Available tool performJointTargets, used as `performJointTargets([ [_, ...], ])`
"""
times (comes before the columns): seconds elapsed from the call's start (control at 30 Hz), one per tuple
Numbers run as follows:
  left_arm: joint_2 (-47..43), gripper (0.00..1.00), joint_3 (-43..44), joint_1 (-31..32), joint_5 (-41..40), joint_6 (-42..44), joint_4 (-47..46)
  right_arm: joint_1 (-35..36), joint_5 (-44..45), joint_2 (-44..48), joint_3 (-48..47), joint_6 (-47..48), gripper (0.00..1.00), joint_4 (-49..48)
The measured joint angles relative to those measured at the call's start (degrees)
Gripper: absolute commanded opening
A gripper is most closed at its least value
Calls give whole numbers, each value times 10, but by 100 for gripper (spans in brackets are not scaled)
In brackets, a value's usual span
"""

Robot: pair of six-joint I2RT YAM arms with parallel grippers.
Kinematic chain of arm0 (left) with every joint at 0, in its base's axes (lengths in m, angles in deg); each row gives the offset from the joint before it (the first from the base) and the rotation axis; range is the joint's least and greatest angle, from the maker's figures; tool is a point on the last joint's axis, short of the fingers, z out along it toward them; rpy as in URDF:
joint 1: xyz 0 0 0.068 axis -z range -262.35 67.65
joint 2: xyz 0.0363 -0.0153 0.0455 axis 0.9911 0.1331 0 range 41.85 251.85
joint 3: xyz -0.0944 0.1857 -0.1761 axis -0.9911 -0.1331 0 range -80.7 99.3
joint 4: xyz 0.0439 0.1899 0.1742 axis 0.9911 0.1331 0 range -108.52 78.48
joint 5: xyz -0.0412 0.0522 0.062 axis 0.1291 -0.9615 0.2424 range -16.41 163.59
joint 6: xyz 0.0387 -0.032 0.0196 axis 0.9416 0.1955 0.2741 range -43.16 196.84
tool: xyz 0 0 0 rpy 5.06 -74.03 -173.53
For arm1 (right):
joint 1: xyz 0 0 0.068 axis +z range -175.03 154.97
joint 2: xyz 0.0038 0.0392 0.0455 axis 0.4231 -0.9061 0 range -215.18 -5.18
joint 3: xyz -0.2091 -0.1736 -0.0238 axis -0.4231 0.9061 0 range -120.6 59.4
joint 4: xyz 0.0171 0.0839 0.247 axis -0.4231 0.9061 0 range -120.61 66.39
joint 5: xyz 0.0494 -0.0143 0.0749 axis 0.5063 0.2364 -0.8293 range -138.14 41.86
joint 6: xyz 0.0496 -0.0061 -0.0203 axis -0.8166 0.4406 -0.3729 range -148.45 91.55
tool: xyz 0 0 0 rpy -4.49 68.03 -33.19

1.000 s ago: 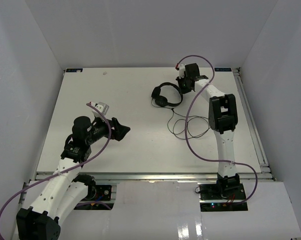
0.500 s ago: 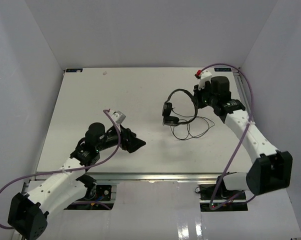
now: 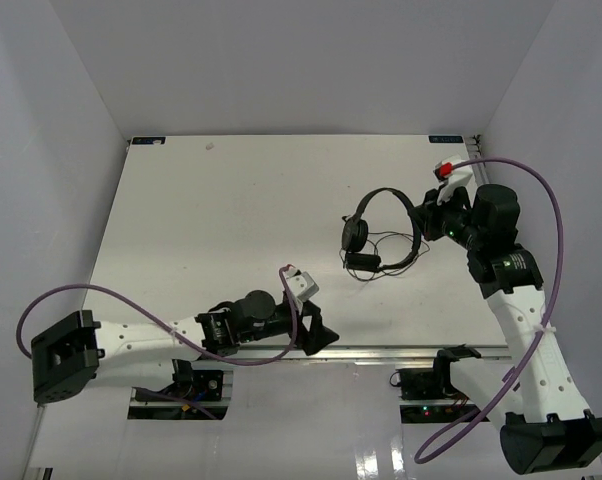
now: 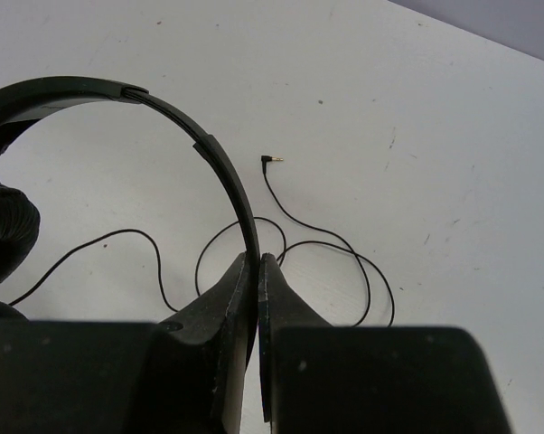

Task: Wrap the headphones

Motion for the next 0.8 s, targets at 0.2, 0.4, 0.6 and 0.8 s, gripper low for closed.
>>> performJointTargets([
  [0.2, 82, 93, -22, 14, -67, 53, -112, -7, -38, 10, -13, -10, 8, 24],
  [0.4, 122, 93, -38, 18, -87, 117, -259, -7, -92, 3, -71, -28, 8, 46],
  [0.6, 183, 86, -5, 18, -96, 168, -326, -7, -141, -2, -130, -37, 8, 57],
  [0.8, 194, 83, -8, 18, -109, 191, -389, -7, -186, -1, -138, -42, 8, 71],
])
